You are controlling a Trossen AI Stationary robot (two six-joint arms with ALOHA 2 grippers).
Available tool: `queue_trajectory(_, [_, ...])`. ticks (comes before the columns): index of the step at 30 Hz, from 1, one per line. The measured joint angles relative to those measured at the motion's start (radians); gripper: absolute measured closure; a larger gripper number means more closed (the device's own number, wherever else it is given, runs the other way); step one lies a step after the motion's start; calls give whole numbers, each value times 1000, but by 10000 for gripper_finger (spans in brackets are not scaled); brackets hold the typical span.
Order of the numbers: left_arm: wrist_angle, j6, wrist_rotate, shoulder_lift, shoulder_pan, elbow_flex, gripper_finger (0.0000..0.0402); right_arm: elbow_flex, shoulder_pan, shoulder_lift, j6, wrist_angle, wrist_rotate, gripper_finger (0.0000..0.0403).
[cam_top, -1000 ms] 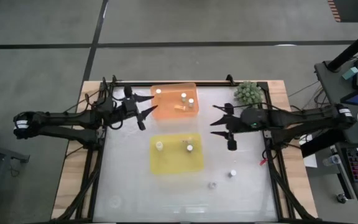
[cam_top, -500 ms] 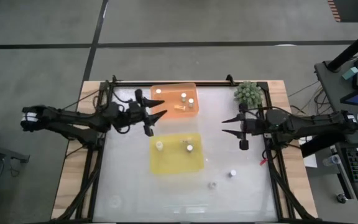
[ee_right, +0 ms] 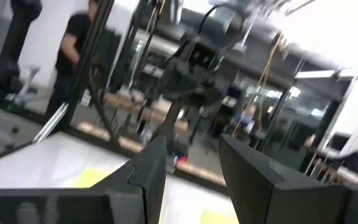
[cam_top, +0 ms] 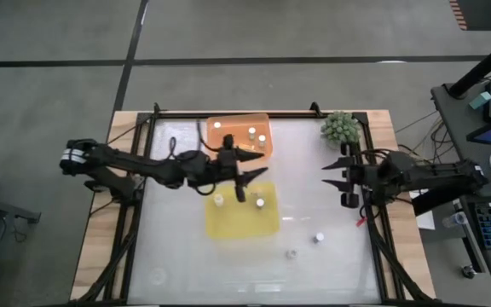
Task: Pick and place medicine bottles into bin by pill shape (circle, oval)
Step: Put the transparent capsule bottle into the yellow bin
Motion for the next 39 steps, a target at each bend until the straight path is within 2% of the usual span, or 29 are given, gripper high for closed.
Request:
queue_trajectory(6, [-192, -66, -19, 115, -49, 190, 230, -80, 0, -65, -2, 110, 0, 264])
queue_trajectory(13, [-377, -117, -26, 206, -99, 354, 230, -110, 0, -122, 69, 111, 0, 264])
queue_trajectory(22, [-545, -247, -99, 226, -185, 396, 230, -131, 3, -165, 177, 27, -8, 264])
queue_trajectory(29, [-573, -321, -107, 244, -238, 399, 230, -145, 22, -164, 223, -6, -11, 264])
queue_trajectory(34, [-580, -366, -106, 317, -250, 411, 230, -146, 22, -164, 254, -25, -11, 264])
queue_trajectory(39, [-635, -399, -69, 410, -251, 488, 230, -146, 22, -164, 278, -60, -10, 264])
